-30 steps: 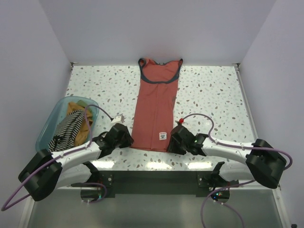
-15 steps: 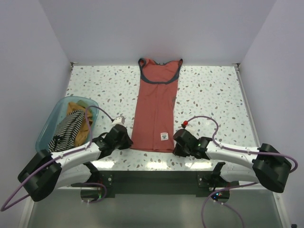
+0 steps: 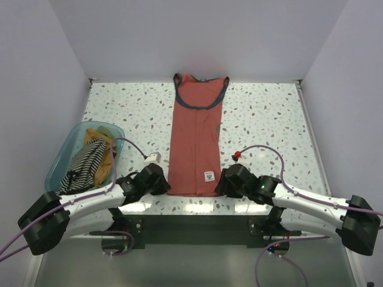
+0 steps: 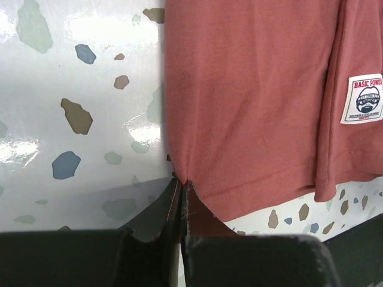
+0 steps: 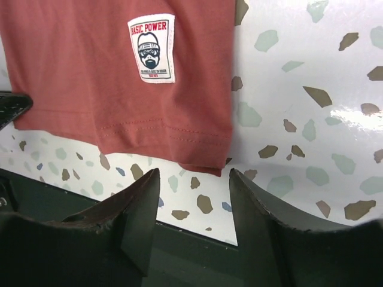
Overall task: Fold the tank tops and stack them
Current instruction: Fold the tank top
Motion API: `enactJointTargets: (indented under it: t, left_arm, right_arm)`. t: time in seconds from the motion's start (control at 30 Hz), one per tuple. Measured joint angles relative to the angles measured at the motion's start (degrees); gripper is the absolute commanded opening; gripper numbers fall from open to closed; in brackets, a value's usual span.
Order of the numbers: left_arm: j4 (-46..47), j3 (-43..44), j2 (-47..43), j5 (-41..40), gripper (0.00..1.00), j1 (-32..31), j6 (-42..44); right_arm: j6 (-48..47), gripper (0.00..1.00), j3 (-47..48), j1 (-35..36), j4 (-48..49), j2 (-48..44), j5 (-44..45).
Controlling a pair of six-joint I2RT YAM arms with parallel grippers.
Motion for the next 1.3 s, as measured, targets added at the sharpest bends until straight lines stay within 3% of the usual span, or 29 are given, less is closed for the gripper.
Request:
enactJointTargets:
  t: [0.17,0.47,0.7,1.07,1.23,1.3]
  left_arm:
    - [-0.50,-0.02,-0.26,0.07,0.00,-0.44,-0.92]
    - [-1.86,0.00,-1.11,0.17,0.00,-0.85,-1.46]
    - [-3.37,0.00,-2.03,0.31,0.00,-1.03,-1.49]
    - [-4.31,-0.15,-2.82,0.55,0.00,-1.14,-1.95]
    - [-4.42,-0.74,-3.69,0.55,0.00,-2.19,-2.58]
    - [-4.39,-0.92,-3.91,0.52,0.00,-2.89,-3.34]
  right_arm:
    - [0.17,0.58,0.07,0.02,-2.03,-2.47,1.27]
    - [0.98,0.61,0.57,-0.59,-1.05,4.59,3.15]
    - [1.25,0.42,0.72,-0.85,1.79,6.69,3.02]
    - [1.62,0.38,-0.63,0.07,5.07,8.68,1.14]
    - [2.58,0.28,-1.62,3.32,6.12,8.24,1.25]
    - [3.15,0.20,-1.86,4.39,6.64,8.26,1.33]
